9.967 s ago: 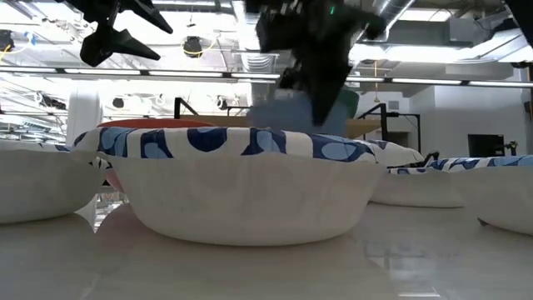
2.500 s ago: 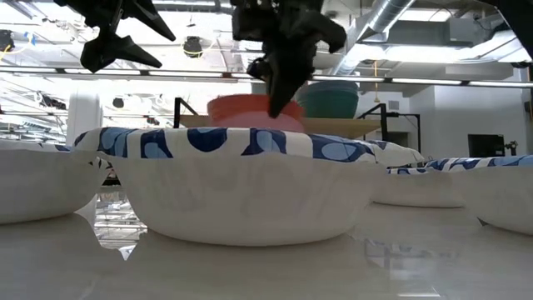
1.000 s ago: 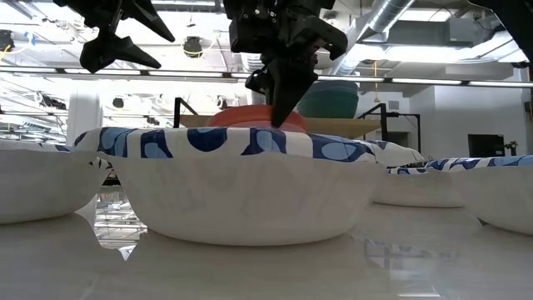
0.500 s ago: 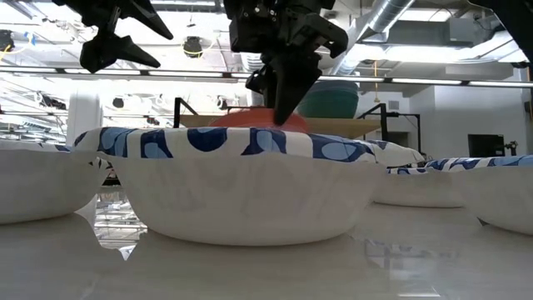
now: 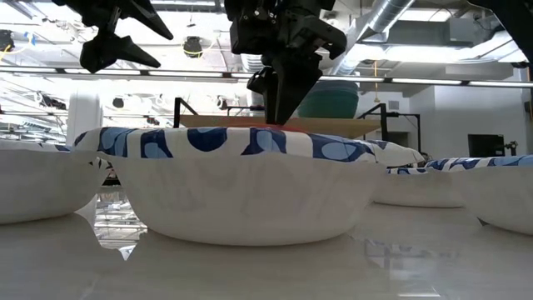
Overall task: Place and stack bowls onto a shelf
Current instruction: Stack the orange bowl on top of the blue bowl on the shelf
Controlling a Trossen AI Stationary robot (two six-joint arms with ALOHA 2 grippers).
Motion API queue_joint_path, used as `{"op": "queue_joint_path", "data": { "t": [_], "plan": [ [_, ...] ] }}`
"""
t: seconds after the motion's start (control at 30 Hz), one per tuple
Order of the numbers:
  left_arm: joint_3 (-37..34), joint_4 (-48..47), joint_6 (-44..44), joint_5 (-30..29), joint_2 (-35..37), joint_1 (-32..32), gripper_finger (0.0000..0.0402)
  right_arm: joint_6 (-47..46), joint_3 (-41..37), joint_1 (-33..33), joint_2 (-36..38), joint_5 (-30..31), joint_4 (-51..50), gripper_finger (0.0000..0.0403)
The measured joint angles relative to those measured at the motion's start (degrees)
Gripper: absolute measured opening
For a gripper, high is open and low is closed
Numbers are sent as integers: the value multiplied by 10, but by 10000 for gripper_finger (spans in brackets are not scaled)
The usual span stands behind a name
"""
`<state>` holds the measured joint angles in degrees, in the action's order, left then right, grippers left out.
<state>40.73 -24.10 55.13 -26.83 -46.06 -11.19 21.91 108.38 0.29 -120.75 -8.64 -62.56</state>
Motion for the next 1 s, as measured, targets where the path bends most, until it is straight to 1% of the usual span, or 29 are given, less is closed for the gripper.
{"op": "queue_joint_path", "data": {
  "t": [0.43, 0.63, 0.73, 0.9, 1.0],
  "plan": [
    [0, 0, 1, 0, 0, 0, 234, -7, 0, 20, -1, -5, 2, 170],
    [0, 0, 3, 1, 0, 0, 234, -16, 1, 19, -31, 10, 17, 161],
    [0, 0, 7, 2, 0, -1, 234, -15, 0, 18, -35, 13, 4, 137],
    [0, 0, 6, 9, 0, -1, 234, -6, 1, 23, -30, 12, 1, 63],
    [0, 0, 6, 9, 0, -1, 234, -4, 3, 23, -25, 12, -1, 35]
  ]
}}
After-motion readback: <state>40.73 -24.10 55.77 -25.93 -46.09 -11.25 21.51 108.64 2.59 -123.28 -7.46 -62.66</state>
